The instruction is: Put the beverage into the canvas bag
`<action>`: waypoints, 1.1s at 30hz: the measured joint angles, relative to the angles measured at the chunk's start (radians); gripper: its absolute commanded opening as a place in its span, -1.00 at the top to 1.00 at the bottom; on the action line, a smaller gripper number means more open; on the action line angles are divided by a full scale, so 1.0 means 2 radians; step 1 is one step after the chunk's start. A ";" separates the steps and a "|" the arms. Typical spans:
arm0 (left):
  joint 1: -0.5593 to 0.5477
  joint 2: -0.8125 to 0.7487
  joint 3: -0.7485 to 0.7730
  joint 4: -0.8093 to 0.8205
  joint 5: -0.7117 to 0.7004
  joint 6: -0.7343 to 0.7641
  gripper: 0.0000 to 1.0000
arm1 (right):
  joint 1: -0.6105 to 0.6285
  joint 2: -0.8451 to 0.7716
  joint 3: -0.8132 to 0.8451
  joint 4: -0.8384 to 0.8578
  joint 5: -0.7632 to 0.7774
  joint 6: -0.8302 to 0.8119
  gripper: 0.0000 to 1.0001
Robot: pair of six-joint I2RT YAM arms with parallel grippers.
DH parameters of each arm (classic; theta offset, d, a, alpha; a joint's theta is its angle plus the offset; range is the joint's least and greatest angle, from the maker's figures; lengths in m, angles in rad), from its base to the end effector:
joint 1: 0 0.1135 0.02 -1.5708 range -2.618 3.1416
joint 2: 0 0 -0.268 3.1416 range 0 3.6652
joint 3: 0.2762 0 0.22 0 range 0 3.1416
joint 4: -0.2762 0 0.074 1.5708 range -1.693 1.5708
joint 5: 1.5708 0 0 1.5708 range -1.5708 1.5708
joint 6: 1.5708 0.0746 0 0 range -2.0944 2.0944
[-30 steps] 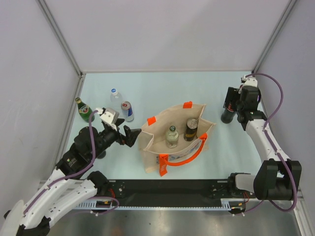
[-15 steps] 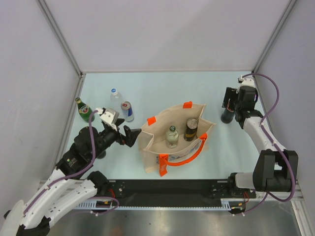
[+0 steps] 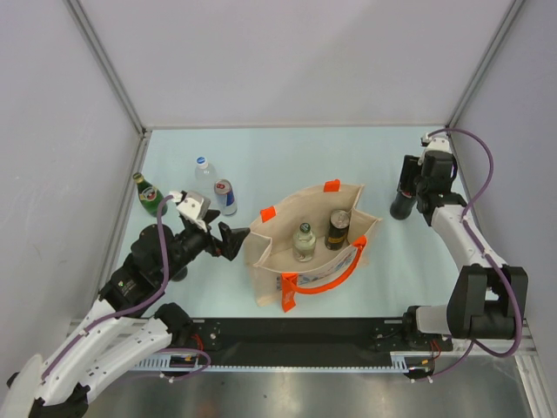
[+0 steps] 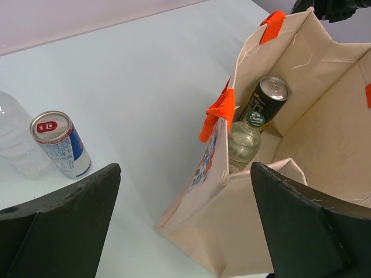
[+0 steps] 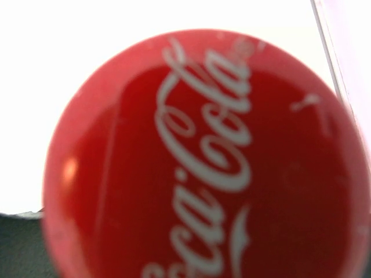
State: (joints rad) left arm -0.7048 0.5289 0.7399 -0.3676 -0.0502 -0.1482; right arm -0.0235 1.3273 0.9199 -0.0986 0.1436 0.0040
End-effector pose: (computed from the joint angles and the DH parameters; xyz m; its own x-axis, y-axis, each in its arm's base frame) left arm 0.1012 -0.0812 0.3286 -0.2075 -0.0171 -0.9781 0.5851 0.7991 -0.1381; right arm 0.3025 -0.0178 0.2732 -0.4839 0.0153 -0.8750 0.1503 0.9864 -0.0659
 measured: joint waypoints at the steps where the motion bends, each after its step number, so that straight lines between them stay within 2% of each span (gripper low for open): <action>1: 0.000 0.000 0.000 0.000 0.000 0.000 -0.99 | 0.000 0.000 0.004 -0.009 -0.001 0.000 1.00; 10: 0.000 -0.006 -0.001 0.000 -0.007 0.000 -0.99 | 0.006 -0.014 0.028 -0.085 -0.006 -0.017 1.00; 17: 0.000 -0.006 -0.001 0.000 -0.013 0.000 -0.99 | 0.037 -0.056 0.040 -0.134 -0.001 -0.028 1.00; 27: 0.000 -0.002 -0.001 0.000 -0.013 0.000 -0.99 | 0.085 -0.080 0.131 -0.184 0.005 -0.039 1.00; 33: 0.000 0.002 -0.001 0.000 -0.013 0.000 -0.99 | 0.133 -0.080 0.226 -0.221 0.008 -0.046 1.00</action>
State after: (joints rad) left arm -0.7048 0.5323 0.7383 -0.3679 -0.0765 -0.1478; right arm 0.2420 1.1667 1.3720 -0.5407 0.1596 -0.0875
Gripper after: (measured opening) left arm 0.996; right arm 0.656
